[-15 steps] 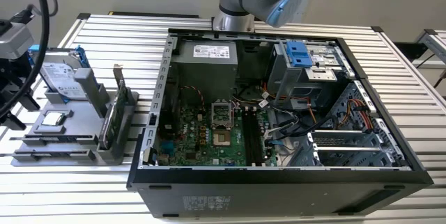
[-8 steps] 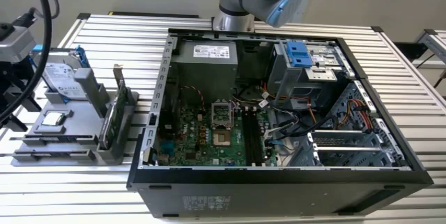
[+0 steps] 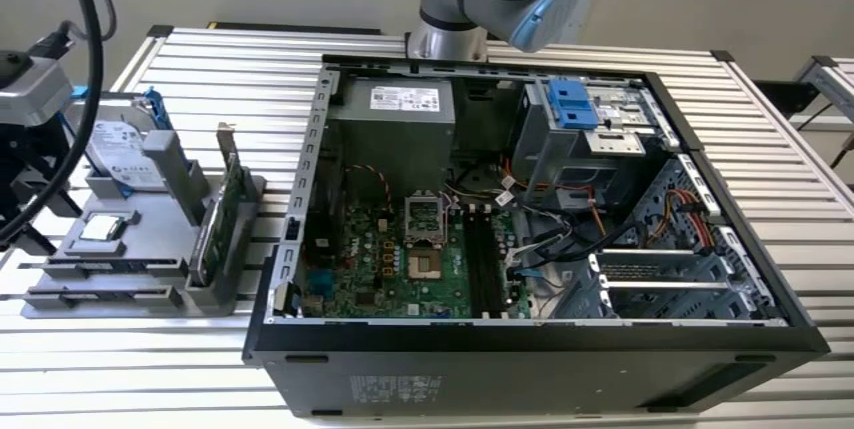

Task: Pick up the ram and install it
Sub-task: 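Pick up the ram and move it above insertion slot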

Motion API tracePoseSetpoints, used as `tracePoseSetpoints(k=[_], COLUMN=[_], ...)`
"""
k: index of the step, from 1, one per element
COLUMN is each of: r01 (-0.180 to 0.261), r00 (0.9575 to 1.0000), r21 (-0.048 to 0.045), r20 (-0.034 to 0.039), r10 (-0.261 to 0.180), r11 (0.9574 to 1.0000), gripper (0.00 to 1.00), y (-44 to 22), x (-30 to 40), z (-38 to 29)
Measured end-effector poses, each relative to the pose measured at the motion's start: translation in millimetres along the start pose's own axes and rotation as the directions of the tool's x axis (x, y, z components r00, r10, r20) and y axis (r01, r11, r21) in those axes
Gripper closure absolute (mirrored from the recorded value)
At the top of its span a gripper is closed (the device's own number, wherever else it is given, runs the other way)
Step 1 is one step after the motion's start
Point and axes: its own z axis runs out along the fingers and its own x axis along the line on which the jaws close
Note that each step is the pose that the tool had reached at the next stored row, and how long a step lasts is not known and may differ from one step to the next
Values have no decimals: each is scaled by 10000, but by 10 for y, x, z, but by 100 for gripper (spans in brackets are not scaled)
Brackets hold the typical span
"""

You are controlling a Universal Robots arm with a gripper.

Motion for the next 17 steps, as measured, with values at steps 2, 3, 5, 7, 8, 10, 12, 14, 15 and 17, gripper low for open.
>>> tracePoseSetpoints(k=[2,3,5,7,8,10,12,14,15,17], r01=[-1,-1,-1,-1,-1,-1,0,0,-1,-1], r00=[10000,10000,10000,10000,10000,10000,10000,10000,10000,10000], r21=[0,-1,0,0,1,0,0,0,0,0], r20=[-1,-1,0,-1,0,0,0,0,0,0], r10=[1,1,1,1,1,1,0,0,1,1], r11=[10000,10000,10000,10000,10000,10000,10000,10000,10000,10000], gripper=[0,0,0,0,0,0,0,0,0,0], y=[-1,-2,-2,-3,-3,-3,-4,-4,-4,-5], x=[0,1,1,1,1,1,1,2,2,2], z=[14,21,32,46,51,62,73,83,89,102])
